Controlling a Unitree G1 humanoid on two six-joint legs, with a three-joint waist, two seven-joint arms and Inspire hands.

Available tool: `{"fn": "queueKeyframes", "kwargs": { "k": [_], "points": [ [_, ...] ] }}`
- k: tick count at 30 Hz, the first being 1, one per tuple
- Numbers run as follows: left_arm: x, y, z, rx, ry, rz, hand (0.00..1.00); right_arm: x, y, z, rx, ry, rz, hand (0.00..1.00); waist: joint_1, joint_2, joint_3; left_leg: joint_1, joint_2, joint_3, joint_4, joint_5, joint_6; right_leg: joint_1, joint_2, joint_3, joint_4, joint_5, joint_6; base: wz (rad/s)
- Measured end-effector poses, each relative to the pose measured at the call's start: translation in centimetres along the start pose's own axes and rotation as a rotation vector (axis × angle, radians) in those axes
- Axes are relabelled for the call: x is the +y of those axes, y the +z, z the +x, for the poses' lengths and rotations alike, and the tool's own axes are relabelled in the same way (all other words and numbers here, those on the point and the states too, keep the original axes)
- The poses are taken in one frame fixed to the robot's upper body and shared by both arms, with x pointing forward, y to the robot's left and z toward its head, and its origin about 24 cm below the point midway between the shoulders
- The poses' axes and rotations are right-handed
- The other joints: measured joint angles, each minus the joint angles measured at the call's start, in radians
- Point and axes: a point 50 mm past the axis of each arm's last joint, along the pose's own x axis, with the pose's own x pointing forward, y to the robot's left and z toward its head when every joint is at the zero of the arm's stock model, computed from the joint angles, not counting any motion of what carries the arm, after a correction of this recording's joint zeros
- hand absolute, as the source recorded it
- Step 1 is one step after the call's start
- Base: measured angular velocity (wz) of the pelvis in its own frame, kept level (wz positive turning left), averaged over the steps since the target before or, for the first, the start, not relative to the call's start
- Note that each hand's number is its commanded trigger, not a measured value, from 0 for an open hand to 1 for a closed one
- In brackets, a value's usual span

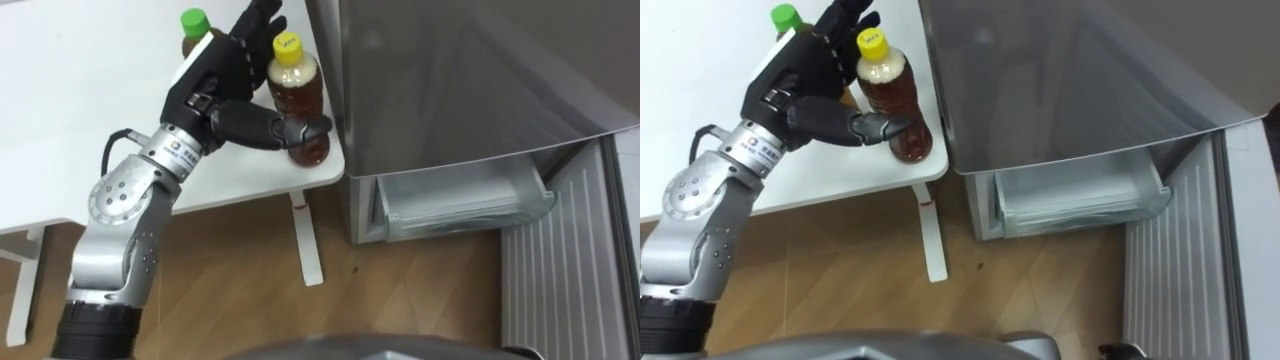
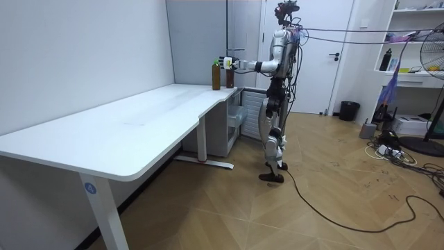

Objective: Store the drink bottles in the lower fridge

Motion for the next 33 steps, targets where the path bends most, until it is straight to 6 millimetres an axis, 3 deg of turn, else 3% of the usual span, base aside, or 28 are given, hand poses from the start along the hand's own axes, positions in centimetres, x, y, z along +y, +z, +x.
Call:
{"fn": "queueKeyframes", "kwargs": {
  "k": [12, 14, 15, 16, 17, 18, 19, 33],
  "points": [
    [-0.2, -0.3, 0.1, 0.023, -0.014, -0.012, 0.0, 0.1, -0.6, 0.0, 0.023, -0.009, 0.022, 0.0, -0.002, 0.008, -0.005, 0.001, 0.001, 0.0, 0.001, 0.0, 0.0, 0.001, 0.001, 0.004, 0.003, 0.0, 0.0, 0.0],
    [-0.2, -0.3, 0.1, 0.024, -0.014, -0.012, 0.09, 0.1, -0.6, 0.0, 0.025, -0.01, 0.022, 0.0, -0.002, 0.007, -0.0047, 0.001, 0.0, 0.0, 0.001, 0.0, 0.0, 0.001, 0.001, 0.004, 0.003, 0.0, 0.0, 0.0],
    [-0.2, -0.3, 0.1, 0.024, -0.015, -0.012, 0.15, 0.1, -0.6, 0.0, 0.027, -0.009, 0.022, 0.0, -0.002, 0.007, -0.0045, 0.001, 0.0, 0.0, 0.001, 0.0, 0.0, 0.001, 0.001, 0.004, 0.003, 0.0, 0.0, 0.0],
    [-0.2, -0.3, 0.1, 0.024, -0.015, -0.012, 0.49, 0.1, -0.7, 0.0, 0.032, -0.009, 0.023, 0.0, -0.002, 0.007, -0.0044, 0.001, 0.0, 0.0, 0.001, 0.0, 0.0, 0.001, 0.0, 0.004, 0.003, 0.0, 0.0, 0.0],
    [-0.2, -0.3, 0.1, 0.024, -0.015, -0.012, 0.55, 0.1, -0.7, 0.0, 0.034, -0.009, 0.023, 0.0, -0.002, 0.007, -0.0044, 0.001, 0.0, 0.0, 0.002, 0.0, 0.0, 0.001, 0.0, 0.005, 0.003, 0.0, 0.0, 0.0],
    [-0.2, -0.3, 0.1, 0.024, -0.015, -0.012, 0.87, 0.1, -0.8, 0.0, 0.037, -0.009, 0.023, 0.0, -0.002, 0.006, -0.0043, 0.001, 0.0, 0.0, 0.002, 0.0, 0.0, 0.001, 0.0, 0.006, 0.002, 0.0, 0.0, 0.0],
    [-0.2, -0.3, 0.1, 0.024, -0.014, -0.012, 1.0, 0.2, -0.8, 0.0, 0.038, -0.008, 0.023, 0.0, -0.002, 0.006, -0.0041, 0.001, 0.0, 0.0, 0.002, 0.0, 0.0, 0.001, 0.001, 0.007, 0.002, 0.0, 0.0, 0.0],
    [-0.9, -1.1, 0.3, 0.079, -0.031, -0.028, 1.0, 0.1, -0.9, 0.0, 0.041, -0.027, 0.04, 0.0, -0.004, 0.009, -0.001, 0.002, 0.0, 0.0, 0.001, 0.0, 0.0, 0.0, 0.002, 0.022, 0.002, 0.0, 0.0, 0.0]
  ]
}}
